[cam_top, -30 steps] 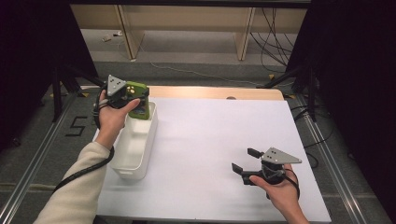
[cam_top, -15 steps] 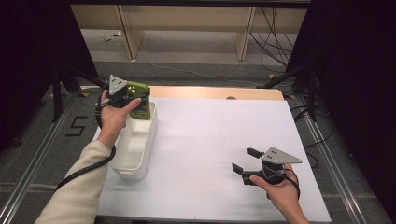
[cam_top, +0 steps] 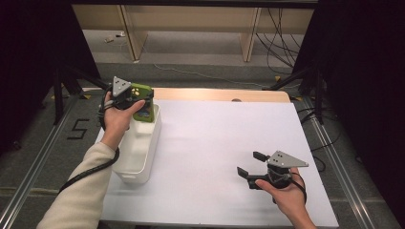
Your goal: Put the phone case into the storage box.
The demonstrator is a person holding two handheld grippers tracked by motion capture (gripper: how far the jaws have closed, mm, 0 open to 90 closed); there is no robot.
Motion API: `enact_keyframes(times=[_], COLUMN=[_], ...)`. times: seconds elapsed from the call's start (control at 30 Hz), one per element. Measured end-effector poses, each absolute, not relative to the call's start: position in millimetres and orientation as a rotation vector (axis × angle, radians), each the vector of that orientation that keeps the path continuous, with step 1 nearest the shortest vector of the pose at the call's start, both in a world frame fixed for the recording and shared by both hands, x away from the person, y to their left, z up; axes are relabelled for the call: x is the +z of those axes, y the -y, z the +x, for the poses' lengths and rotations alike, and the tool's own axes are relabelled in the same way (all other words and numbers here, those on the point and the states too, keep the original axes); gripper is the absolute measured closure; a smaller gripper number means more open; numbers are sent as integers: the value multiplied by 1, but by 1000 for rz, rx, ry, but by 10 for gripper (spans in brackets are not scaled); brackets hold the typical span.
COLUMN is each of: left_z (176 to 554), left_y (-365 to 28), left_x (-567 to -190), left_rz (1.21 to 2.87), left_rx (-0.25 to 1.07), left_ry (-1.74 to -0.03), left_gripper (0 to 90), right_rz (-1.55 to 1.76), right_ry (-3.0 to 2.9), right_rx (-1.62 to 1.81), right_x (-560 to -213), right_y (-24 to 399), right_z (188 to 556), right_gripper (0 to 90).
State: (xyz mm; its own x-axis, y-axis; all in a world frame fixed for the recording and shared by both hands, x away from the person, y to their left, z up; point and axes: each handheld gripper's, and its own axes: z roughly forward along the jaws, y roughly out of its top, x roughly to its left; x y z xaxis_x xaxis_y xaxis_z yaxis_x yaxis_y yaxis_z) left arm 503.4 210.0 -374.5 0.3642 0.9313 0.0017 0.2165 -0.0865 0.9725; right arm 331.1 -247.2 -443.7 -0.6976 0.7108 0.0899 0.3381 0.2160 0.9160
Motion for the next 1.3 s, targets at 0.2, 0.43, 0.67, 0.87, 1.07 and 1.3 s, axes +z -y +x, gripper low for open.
enact_keyframes(times=[0.2, 0.43, 0.67, 0.87, 1.07, 1.3], left_z=[505, 507, 509, 510, 512, 513], left_y=[-209, -210, -210, -209, -208, -210], left_x=[-376, -376, -377, -378, -379, -381], left_rz=[1563, 1564, 1563, 1563, 1561, 1561], left_rx=[848, 855, 854, 849, 838, 838], left_ry=[-1070, -1069, -1073, -1072, -1089, -1097], left_gripper=[173, 174, 173, 173, 173, 173], right_rz=[977, 979, 976, 980, 980, 980], right_ry=[-2145, -2146, -2149, -2147, -2145, -2148], right_rx=[1479, 1479, 1477, 1474, 1474, 1475], right_x=[-444, -444, -444, -445, -445, -445], right_y=[247, 247, 247, 247, 247, 247], right_z=[331, 331, 331, 332, 332, 332], right_gripper=[160, 160, 160, 159, 159, 159])
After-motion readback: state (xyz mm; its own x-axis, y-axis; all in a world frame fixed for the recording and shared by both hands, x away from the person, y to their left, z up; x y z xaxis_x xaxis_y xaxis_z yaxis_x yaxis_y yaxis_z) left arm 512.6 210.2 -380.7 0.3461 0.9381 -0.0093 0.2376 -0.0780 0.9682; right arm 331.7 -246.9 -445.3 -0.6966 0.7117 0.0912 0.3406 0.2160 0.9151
